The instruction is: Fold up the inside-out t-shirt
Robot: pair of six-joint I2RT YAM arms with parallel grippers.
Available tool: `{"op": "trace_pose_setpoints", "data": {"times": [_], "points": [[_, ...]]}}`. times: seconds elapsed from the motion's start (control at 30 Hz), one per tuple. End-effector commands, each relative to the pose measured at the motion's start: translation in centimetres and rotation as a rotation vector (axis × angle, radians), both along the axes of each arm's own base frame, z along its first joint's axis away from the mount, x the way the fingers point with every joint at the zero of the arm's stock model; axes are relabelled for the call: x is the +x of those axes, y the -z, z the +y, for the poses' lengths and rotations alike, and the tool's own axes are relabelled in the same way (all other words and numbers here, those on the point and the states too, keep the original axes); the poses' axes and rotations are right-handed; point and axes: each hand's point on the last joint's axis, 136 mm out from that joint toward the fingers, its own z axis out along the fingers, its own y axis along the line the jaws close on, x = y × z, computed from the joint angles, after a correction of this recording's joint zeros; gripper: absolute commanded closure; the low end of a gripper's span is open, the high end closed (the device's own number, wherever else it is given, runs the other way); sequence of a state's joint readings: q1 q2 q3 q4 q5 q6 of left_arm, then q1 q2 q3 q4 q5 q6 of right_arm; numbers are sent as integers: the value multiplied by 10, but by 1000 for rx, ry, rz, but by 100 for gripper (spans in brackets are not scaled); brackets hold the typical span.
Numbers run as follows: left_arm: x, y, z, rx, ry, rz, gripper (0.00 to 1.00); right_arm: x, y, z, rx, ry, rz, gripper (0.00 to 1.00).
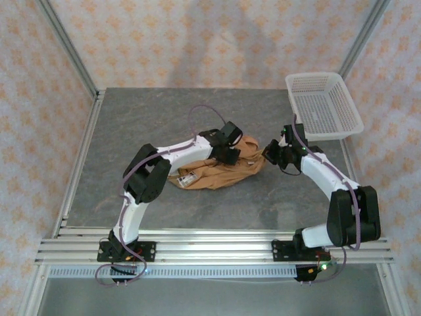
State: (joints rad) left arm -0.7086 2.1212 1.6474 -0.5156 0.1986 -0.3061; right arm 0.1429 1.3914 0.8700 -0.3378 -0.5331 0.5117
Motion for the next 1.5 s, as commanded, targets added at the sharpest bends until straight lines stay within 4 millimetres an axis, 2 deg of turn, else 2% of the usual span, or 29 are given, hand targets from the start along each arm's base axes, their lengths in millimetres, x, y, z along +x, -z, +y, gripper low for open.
{"op": "trace_pose_setpoints", "data": {"times": [0.0,0.07,0.1,0.13,0.17,0.23,0.33,0.43,0.53,0.57,0.6,0.63,0.67,0.7,0.77,0.83,0.87,1.0,1.13,1.2,1.37,1.47], "points": [[21,-108,12,-159,-59,-87,100,12,-1,-19,-117,30,6,100],[29,-162,17,-303,-94,-113,100,19,4,-25,-156,42,14,100],[35,-176,20,-356,-120,-108,100,22,5,-25,-160,43,13,100],[36,-212,27,-439,-142,-135,100,27,5,-25,-163,44,12,100],[39,-230,31,-503,-163,-132,100,31,3,-23,-156,44,7,100],[42,-255,38,-610,-199,-113,100,40,-1,-21,-147,47,-2,100],[40,-268,33,-741,-186,-47,100,52,-14,-19,-142,52,-25,100],[38,-249,23,-811,-170,45,100,63,-26,-21,-157,62,-43,100],[38,-215,18,-848,-184,132,100,68,-35,-27,-195,73,-36,100],[38,-203,18,-843,-194,153,100,68,-38,-31,-217,86,-27,95],[38,-192,19,-832,-206,166,100,67,-41,-34,-233,96,-22,84],[38,-181,20,-820,-222,177,100,65,-45,-37,-246,105,-20,67],[39,-169,21,-806,-239,189,100,62,-49,-36,-243,107,-27,60],[40,-161,22,-801,-254,197,100,59,-52,-32,-231,101,-41,57],[43,-147,23,-789,-281,215,100,51,-59,-13,-188,54,-81,52],[45,-146,23,-791,-290,214,100,41,-59,11,-151,-10,-105,51],[48,-131,21,-777,-303,237,100,37,-58,25,-127,-45,-120,50],[53,-126,20,-776,-312,245,100,29,-40,72,15,-123,-139,52],[55,-124,22,-776,-325,247,100,35,-29,113,209,-146,-155,59],[56,-123,25,-775,-336,246,100,38,-21,124,204,-170,-157,59],[61,-119,34,-775,-376,241,100,47,1,149,224,-209,-177,49],[64,-115,36,-786,-395,246,100,58,5,160,279,-184,-210,46]]}}
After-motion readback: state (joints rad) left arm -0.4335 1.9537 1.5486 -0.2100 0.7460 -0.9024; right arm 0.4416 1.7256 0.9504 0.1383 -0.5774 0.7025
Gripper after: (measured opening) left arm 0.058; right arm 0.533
